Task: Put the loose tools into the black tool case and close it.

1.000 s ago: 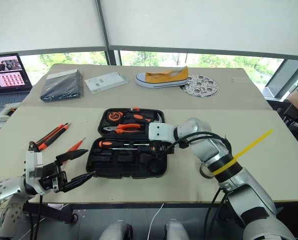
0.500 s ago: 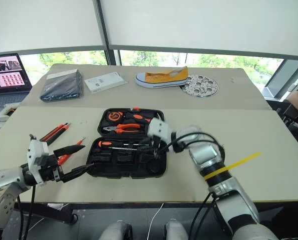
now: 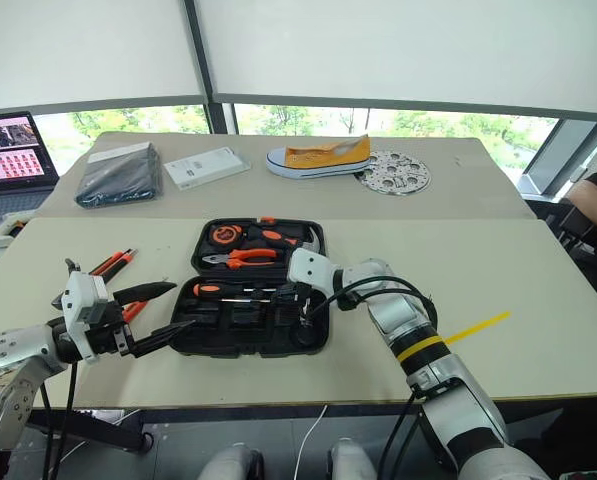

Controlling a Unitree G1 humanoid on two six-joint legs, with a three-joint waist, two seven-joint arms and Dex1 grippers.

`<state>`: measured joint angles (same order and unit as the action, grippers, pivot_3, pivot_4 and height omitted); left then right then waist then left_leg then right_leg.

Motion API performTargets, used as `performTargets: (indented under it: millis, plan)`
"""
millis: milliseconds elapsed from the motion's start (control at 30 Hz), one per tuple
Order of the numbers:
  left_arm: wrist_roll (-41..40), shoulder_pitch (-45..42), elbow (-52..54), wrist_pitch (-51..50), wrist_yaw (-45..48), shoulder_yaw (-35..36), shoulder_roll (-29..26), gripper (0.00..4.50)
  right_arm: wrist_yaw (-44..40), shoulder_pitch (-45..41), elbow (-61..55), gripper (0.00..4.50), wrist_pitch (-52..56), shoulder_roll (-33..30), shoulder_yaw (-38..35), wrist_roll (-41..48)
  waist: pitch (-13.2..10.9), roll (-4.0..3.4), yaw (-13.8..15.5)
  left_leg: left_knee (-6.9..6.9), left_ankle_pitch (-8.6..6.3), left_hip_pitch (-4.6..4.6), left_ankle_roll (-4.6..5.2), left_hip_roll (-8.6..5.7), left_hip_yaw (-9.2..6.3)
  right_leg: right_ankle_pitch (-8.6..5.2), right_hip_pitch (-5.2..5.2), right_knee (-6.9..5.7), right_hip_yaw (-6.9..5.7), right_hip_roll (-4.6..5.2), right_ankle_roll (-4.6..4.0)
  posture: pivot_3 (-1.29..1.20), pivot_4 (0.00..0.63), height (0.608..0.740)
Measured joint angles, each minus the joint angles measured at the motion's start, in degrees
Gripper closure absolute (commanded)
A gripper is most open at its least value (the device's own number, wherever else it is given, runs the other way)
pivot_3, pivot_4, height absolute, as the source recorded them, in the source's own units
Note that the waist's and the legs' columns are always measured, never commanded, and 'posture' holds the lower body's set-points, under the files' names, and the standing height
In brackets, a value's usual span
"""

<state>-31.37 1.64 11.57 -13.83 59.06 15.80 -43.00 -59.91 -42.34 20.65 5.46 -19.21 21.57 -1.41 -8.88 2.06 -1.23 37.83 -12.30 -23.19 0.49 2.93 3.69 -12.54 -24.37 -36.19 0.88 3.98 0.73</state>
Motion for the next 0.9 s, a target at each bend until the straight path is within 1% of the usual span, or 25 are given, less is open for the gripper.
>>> performTargets:
  millis: [67,100,133,167,267,367,400,467,533,567,633,667,767,833,900]
  plan:
    - [-0.4,1.9,-0.2,0.4,-0.1,2.3,0.6,0.00,0.2,0.9,-0.5,4.49,-0.8,0.0,-1.2,0.9,0.0,0.00,0.0,-0.02,0.00,-0.05,0.00,0.01,0.00,0.00,-0.05,0.00,0.00,0.00,-0.01,0.00,0.150,0.740]
    - [-0.5,2.2,-0.3,0.4,-0.1,2.8,0.7,0.00,0.2,1.2,-0.6,4.21,-1.1,-0.1,-1.6,1.2,0.0,0.00,0.1,-0.03,0.00,-0.09,0.00,0.01,0.00,0.00,-0.09,0.00,-0.01,0.01,-0.02,0.00,0.150,0.740]
    - [-1.8,3.5,-0.8,0.5,0.0,5.0,1.0,0.00,0.2,2.2,-1.6,3.87,-1.6,-0.2,-3.7,3.4,0.0,0.00,0.2,-0.05,0.00,-0.17,-0.01,0.00,0.00,0.00,-0.15,0.03,-0.01,0.02,-0.02,0.00,0.150,0.740]
    - [-2.3,4.0,-1.1,0.6,0.0,6.0,1.3,0.00,0.1,2.8,-2.4,3.80,-1.8,-0.3,-4.7,4.4,0.0,0.00,0.2,-0.06,-0.01,-0.20,-0.01,-0.01,-0.01,0.00,-0.16,0.03,-0.01,0.03,-0.01,0.00,0.150,0.740]
    - [-3.5,8.2,-3.0,1.5,0.0,12.3,1.8,0.00,-2.3,6.2,-9.3,2.71,-2.7,-3.3,-10.6,11.2,0.0,0.00,0.3,-0.07,-0.09,-0.27,-0.15,-0.02,-0.01,-0.03,-0.18,0.11,-0.02,0.10,0.04,0.00,0.150,0.740]
    - [-2.2,12.2,-6.3,4.2,0.0,17.1,1.8,0.00,-4.2,10.6,-15.5,1.72,-3.0,-7.0,-15.7,16.1,0.0,0.01,0.5,-0.07,-0.16,-0.23,-0.23,-0.06,0.00,-0.12,-0.11,0.15,-0.07,0.25,0.12,0.00,0.150,0.740]
    - [-2.0,13.1,-7.1,4.5,-0.2,18.2,1.8,0.00,-4.9,12.8,-18.1,1.34,-2.8,-7.4,-17.3,18.5,0.0,0.02,0.5,-0.07,-0.16,-0.26,-0.23,-0.07,0.00,-0.14,-0.12,0.17,-0.09,0.27,0.13,0.00,0.150,0.740]
    - [-1.5,16.1,-9.8,4.5,-1.6,21.6,1.8,0.00,-7.3,19.0,-23.8,0.76,-3.6,-8.4,-20.5,24.2,0.0,0.03,0.6,-0.08,-0.19,-0.24,-0.28,-0.04,-0.03,-0.20,-0.08,0.18,-0.12,0.30,0.14,0.00,0.150,0.740]
    - [-1.3,19.4,-14.2,2.7,-3.7,26.0,1.6,0.00,-8.4,25.3,-27.0,0.10,-5.3,-11.0,-24.4,26.6,0.0,0.03,0.6,-0.08,-0.25,-0.17,-0.32,-0.07,-0.01,-0.30,-0.01,0.18,-0.11,0.37,0.21,0.00,0.150,0.740]
    - [-1.2,20.9,-16.0,2.1,-4.2,27.6,1.4,0.00,-8.5,27.6,-27.5,0.02,-5.9,-12.0,-25.9,26.9,0.0,0.06,0.4,-0.07,-0.26,-0.14,-0.34,-0.07,0.00,-0.39,-0.01,0.20,-0.10,0.38,0.15,0.00,0.150,0.740]
    - [-0.3,22.3,-17.4,0.6,-4.8,28.3,0.4,0.00,-8.0,30.2,-28.5,0.02,-6.1,-12.7,-27.8,27.5,-0.1,0.09,0.5,-0.06,-0.27,-0.10,-0.35,-0.05,0.00,-0.71,0.00,0.15,-0.09,0.38,0.26,0.00,0.150,0.740]
    - [0.0,22.8,-17.8,-0.5,-5.4,28.3,-0.3,0.00,-7.9,31.2,-29.2,0.02,-6.3,-12.7,-28.3,27.7,-0.1,0.10,0.5,-0.06,-0.46,-0.04,-0.69,-0.01,0.00,-0.70,0.00,0.13,-0.10,0.38,0.25,0.00,0.150,0.740]
    - [0.2,23.8,-19.5,-3.4,-4.2,28.3,-3.0,0.00,-10.7,35.4,-28.8,0.02,-12.2,-15.6,-29.0,26.4,-0.1,0.12,0.7,-0.06,-0.54,0.06,-0.81,0.01,0.00,-0.70,-0.10,0.14,-0.18,0.42,0.24,0.00,0.150,0.740]
    - [0.2,22.8,-19.9,-3.9,-3.0,27.7,-3.7,0.00,-9.8,36.2,-28.3,0.02,-12.5,-15.5,-29.5,26.5,-0.1,0.12,0.7,-0.06,-0.56,0.10,-0.85,0.01,-0.01,-0.70,-0.10,0.14,-0.16,0.45,0.24,0.00,0.150,0.740]
    - [0.2,19.2,-19.3,-5.1,-2.6,25.6,-5.1,0.00,-8.5,35.9,-28.9,0.02,-11.8,-15.3,-29.4,27.3,-0.1,0.12,1.0,-0.06,-0.56,0.08,-0.86,0.02,-0.02,-0.67,-0.12,0.12,-0.17,0.46,0.22,0.00,0.150,0.740]
